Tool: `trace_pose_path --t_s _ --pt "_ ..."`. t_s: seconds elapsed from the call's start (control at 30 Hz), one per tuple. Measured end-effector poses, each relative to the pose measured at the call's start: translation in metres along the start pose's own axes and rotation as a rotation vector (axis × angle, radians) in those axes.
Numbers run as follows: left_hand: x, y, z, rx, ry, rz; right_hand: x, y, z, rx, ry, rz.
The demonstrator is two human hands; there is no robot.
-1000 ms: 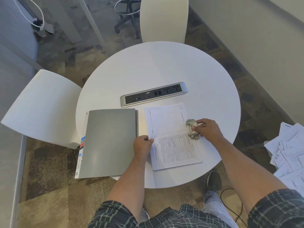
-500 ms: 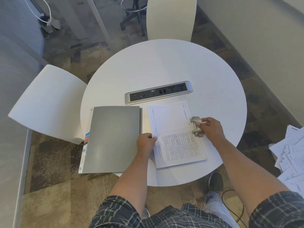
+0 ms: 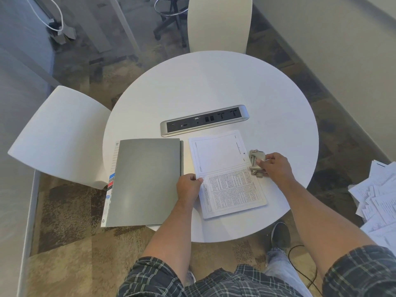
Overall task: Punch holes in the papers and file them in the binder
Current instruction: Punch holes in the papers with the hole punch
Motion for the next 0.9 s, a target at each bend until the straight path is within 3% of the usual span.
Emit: trace_pose_path --t_s 0.27,0.37,0.6,0.73,0.9 --pt "-0.001 -0.002 0.0 -0.021 0.0 -0.015 -0.003 0.009 -0.001 -0.063 -0.003 0.023" --pt "-0.003 -0.001 -0.001 -0.044 0.012 -0.031 -0.006 0.008 0.0 0.105 -0.006 0.054" --pt "-0.004 -0.003 -0.002 -0.094 0.046 -0.092 -0.016 0.031 -0.013 0.447 0.196 0.235" --pt "-0.004 -0.003 -0.004 -0.09 0.022 -0.08 -0.006 0.022 -0.018 0.294 0.147 0.164" --pt "-0.006 -0.002 -0.005 -0.056 0.005 -0.029 0.004 0.007 -0.028 -0.133 0.28 0.072"
Point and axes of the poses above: each hand's wrist, its own x-axis towards the middle knuckle, its own z-axis out of the palm, y = z × x, the point moved 3 cm from there along x, towards the middle knuckle, and after that the axes turned 12 degrees about y, right-handed, at the moved point
